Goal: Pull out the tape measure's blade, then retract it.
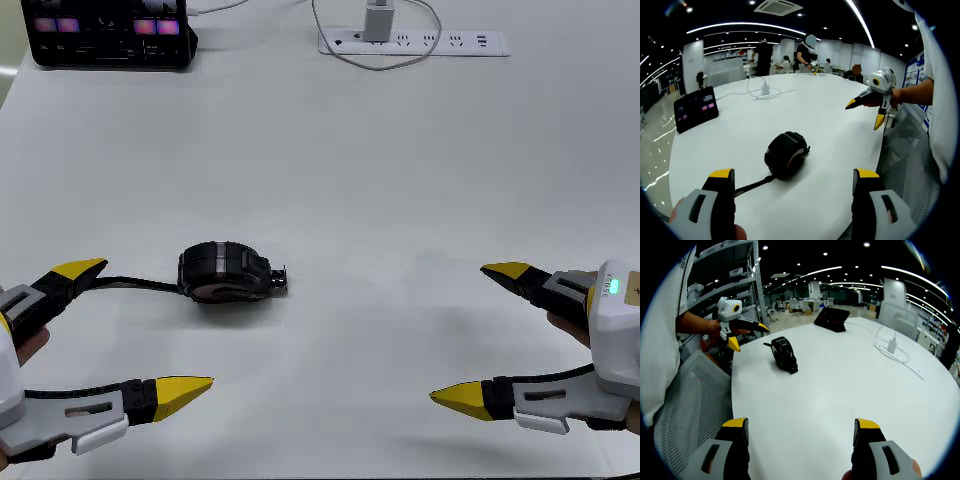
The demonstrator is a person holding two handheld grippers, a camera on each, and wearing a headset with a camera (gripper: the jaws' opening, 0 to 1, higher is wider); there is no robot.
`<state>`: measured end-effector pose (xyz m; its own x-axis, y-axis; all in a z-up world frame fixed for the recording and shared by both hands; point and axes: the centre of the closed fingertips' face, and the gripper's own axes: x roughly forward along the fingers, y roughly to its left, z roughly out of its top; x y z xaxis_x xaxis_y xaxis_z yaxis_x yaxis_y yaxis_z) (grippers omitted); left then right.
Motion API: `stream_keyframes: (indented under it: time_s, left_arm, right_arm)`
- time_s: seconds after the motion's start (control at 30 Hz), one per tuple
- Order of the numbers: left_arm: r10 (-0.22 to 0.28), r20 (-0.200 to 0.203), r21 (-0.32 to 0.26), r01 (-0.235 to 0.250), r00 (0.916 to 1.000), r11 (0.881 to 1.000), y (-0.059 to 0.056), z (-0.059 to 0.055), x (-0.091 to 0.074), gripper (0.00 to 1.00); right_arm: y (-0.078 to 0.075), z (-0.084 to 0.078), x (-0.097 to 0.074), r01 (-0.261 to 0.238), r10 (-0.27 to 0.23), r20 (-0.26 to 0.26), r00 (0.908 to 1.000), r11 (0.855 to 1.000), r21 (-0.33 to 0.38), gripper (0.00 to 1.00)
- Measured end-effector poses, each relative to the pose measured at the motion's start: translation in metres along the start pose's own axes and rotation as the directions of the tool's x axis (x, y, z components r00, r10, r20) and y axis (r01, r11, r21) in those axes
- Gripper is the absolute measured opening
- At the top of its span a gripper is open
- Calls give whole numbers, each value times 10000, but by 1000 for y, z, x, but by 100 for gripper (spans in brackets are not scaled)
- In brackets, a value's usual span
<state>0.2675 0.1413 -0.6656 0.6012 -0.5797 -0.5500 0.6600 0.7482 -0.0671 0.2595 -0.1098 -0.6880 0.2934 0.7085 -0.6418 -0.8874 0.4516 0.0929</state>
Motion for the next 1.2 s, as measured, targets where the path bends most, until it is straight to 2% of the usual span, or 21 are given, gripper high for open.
stream_keyframes:
  time_s: [0.93, 1.2]
  left_arm:
    - [-17, 70, 55, 17, 10000, 10000, 2, 3, 1, 96]
    - [-77, 86, 68, 76, 9999, 9999, 1, 4, 2, 95]
  right_arm:
    - [-5, 4, -1, 100, -97, 136, 9999, 9997, -221, 92]
    - [-4, 3, -1, 4, -2, 131, 9999, 9998, -189, 91]
